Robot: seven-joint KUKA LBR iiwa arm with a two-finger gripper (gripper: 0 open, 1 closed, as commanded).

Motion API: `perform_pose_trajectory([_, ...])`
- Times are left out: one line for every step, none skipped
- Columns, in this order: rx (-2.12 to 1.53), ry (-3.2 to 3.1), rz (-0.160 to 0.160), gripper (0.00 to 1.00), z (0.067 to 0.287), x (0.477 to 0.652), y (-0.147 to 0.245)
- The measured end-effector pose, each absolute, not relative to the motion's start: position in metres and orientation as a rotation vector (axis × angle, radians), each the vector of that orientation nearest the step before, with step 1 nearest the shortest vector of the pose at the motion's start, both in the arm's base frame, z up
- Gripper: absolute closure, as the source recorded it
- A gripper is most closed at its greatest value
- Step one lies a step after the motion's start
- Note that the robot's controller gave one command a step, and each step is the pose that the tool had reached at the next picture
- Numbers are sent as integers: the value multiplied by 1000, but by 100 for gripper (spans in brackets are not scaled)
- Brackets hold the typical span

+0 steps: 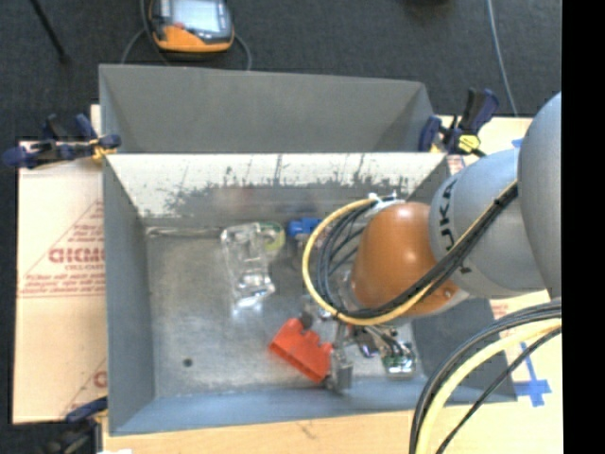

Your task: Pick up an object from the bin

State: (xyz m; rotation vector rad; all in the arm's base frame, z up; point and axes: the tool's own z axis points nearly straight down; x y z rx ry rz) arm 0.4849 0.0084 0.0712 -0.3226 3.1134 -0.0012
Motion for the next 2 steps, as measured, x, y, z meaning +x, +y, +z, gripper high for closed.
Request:
perform_pose_trajectory([-329,3118,-2,100,70,483,7])
perform_pose_trajectory([-824,3024,-2,100,70,490,14])
